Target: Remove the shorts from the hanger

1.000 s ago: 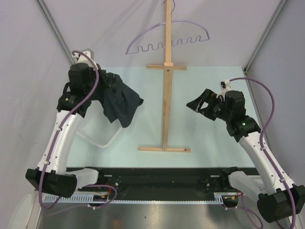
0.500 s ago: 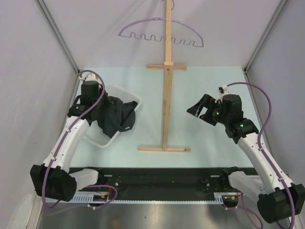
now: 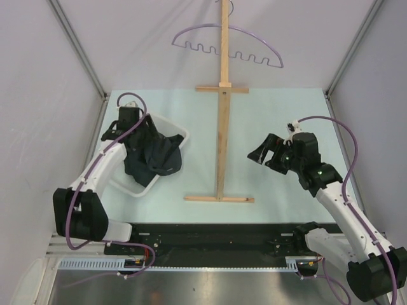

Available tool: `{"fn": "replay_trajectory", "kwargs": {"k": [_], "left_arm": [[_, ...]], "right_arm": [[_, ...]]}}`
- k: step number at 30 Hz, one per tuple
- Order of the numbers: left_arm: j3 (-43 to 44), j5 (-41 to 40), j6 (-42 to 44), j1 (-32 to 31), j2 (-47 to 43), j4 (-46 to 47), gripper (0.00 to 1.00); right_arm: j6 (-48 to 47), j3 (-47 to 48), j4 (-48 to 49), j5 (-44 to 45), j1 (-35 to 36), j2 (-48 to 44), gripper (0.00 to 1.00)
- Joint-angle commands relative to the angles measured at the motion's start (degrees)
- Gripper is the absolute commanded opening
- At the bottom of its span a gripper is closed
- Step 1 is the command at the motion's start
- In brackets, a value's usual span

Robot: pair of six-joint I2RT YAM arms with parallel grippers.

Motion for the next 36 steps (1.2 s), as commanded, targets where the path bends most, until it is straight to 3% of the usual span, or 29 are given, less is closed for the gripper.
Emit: {"fn": "replay_trajectory", "kwargs": {"k": [1,4,9,15,20,22,23,27,31,36], "left_arm": [[2.4,-0.9,-1.2,0.5,-6.3,-0.8,0.80],[0.5,-2.5,0.4,-0.7,-9.8,-0.7,0.87],[-3.6,-4.8,5.0,-5.2,-15.4,-2.6,0.84],[-12.5,-1.7,1.4,-9.2,-21.4,-2.9,0.85],[-18.5,-4.0,-2.0,-9.3,-25.1,-0.4,0.81],[-19.0,-2.9,-0.5,-8.7,-23.3,3.0,0.64],[-17.5,-2.6,-0.5,-8.4,-22.2,2.9,0.41],[-11.9,-2.7,0.9,-5.6,-15.7,1.8,0.03],[-7.6,-9.1,2.7,-3.0,-14.1,-0.8,0.00],[-8.7,-18.0,3.3,-1.3,-19.1,0.4,0.00]], "right_arm": [[-0.3,-1.0,-0.6,2.5,1.6,-1.2,0.98],[-0.1,-2.0,0.3,3.1,2.1,-0.9,0.99],[0.4,-2.5,1.6,2.7,3.8,1.3,0.98],[1.4,-2.4,2.0,3.6,5.7,2.4,0.99],[2.3,-2.7,2.2,4.5,6.8,1.6,0.99],[2.4,-2.7,1.9,4.7,7.0,1.4,0.99],[2.5,-2.6,1.8,4.7,7.0,1.2,0.99],[2.7,-1.8,0.3,5.4,7.2,-0.1,0.99],[3.2,-1.7,-0.6,6.1,7.3,-2.2,0.99],[3.0,-1.6,-1.4,7.2,7.3,-2.8,0.99]]}}
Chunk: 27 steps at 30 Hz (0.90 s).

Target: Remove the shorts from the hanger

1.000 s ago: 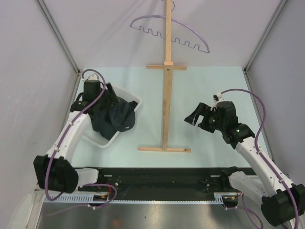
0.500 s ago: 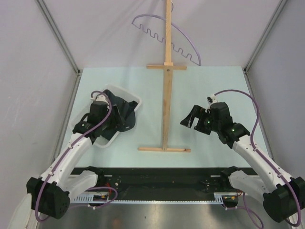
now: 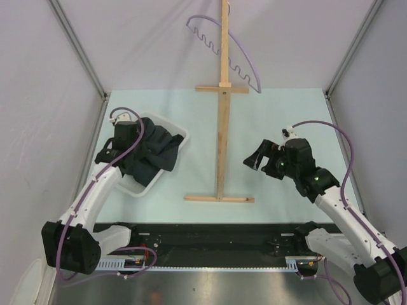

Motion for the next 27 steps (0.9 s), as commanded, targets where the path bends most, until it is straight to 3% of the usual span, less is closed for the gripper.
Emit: {"fn": "replay_trajectory", "kwargs": {"k": [1,9,13,15,16,19,27], "left_arm": [[1.0,-8.8,1.4,1.5,-5.1,1.6,0.00],[0.1,-14.2,2.4,1.6,-5.1,0.7,0.01],[-0.6,-12.8,2.4,1.6,-5.5,1.1,0.06],[-0.8,-10.8,2.4,1.6,-5.3,1.8,0.28],[-0.8,-9.2,2.3,1.6,-5.2,1.6,0.47],[-0.1,-6.5,1.1,1.4,-5.0,-0.4,0.69],[-6.3,4.2,-2.5,-10.5,-16.7,4.4,0.94]], "right_arm": [[0.3,0.9,-0.9,1.9,0.4,-0.8,0.99],[0.9,1.1,0.3,1.2,0.9,1.1,0.99],[0.7,0.8,0.4,1.8,1.2,1.1,0.99],[0.9,0.8,0.5,1.7,1.2,1.2,0.99],[1.0,0.8,0.6,1.5,1.3,1.2,0.99],[0.9,0.8,0.8,1.6,1.4,1.9,0.99],[1.6,-0.2,1.4,3.0,1.6,2.2,1.00]]}}
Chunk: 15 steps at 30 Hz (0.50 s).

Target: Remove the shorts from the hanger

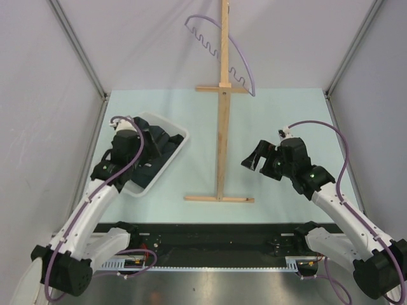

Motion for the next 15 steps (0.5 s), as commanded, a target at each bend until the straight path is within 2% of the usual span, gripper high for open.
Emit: {"fn": "replay_trajectory", "kwargs": {"k": [1,3,4,8,13,15], "left_arm": [[-4.3,9.2,-4.0,-6.1,-7.6,5.2,1.00],[-7.9,13.0,-6.4,-10.8,-9.7,8.9,1.00],[-9.1,13.6,-7.1,-14.5,-10.3,10.2,1.00],[-15.2,14.3,-8.9,-23.0,-12.2,17.4,1.00],[-24.3,21.1,-14.9,-26.1,-18.5,25.7,1.00],[-28.0,22.6,-17.3,-26.6,-21.6,32.3,1.00]], "right_arm": [[0.5,-1.0,1.5,2.0,0.5,-0.5,1.00],[0.6,-2.1,2.4,2.0,0.8,-1.6,1.00],[1.2,-2.8,2.7,2.1,0.8,-2.1,1.00],[3.7,-7.9,5.0,2.1,0.9,-5.9,1.00],[7.7,-18.4,8.6,3.4,1.3,-14.8,1.00],[9.9,-22.6,10.9,5.1,1.9,-21.1,1.00]]}}
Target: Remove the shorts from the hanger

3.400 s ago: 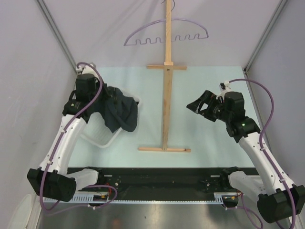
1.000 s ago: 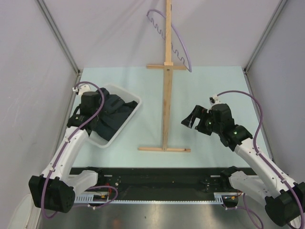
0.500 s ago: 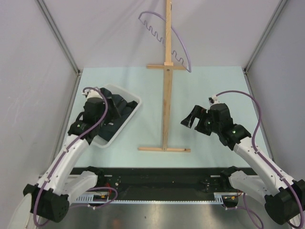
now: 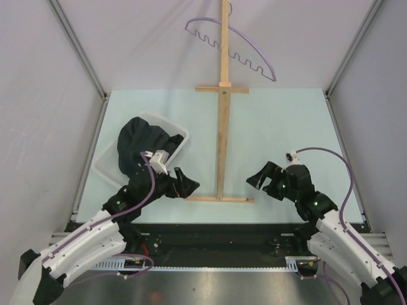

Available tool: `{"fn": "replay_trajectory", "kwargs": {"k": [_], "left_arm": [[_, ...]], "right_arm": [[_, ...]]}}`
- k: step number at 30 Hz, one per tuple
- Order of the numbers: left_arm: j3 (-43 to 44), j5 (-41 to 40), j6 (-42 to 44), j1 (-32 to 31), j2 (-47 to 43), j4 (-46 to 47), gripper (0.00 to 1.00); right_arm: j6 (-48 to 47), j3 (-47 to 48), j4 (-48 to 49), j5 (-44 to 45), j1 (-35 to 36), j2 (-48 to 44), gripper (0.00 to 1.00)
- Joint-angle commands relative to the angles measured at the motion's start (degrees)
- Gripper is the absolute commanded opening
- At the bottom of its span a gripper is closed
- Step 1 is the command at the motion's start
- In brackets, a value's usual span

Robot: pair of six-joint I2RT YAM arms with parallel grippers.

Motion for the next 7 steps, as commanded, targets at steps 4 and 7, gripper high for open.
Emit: {"fn": "replay_trajectory", "kwargs": {"k": [4,7], "left_arm": [[-14.2,7.4,-9.8,-1.0,-17.1,19.9,1.00],[-19.7,8.4,-13.5,-1.1,-24.4,25.0,1.00]], "right_arm": [[7.4,-10.6,6.3,7.1,2.0,-19.6,1.00],[9.5,-12.7,6.2,8.8,2.7,-28.1,1.00]]}}
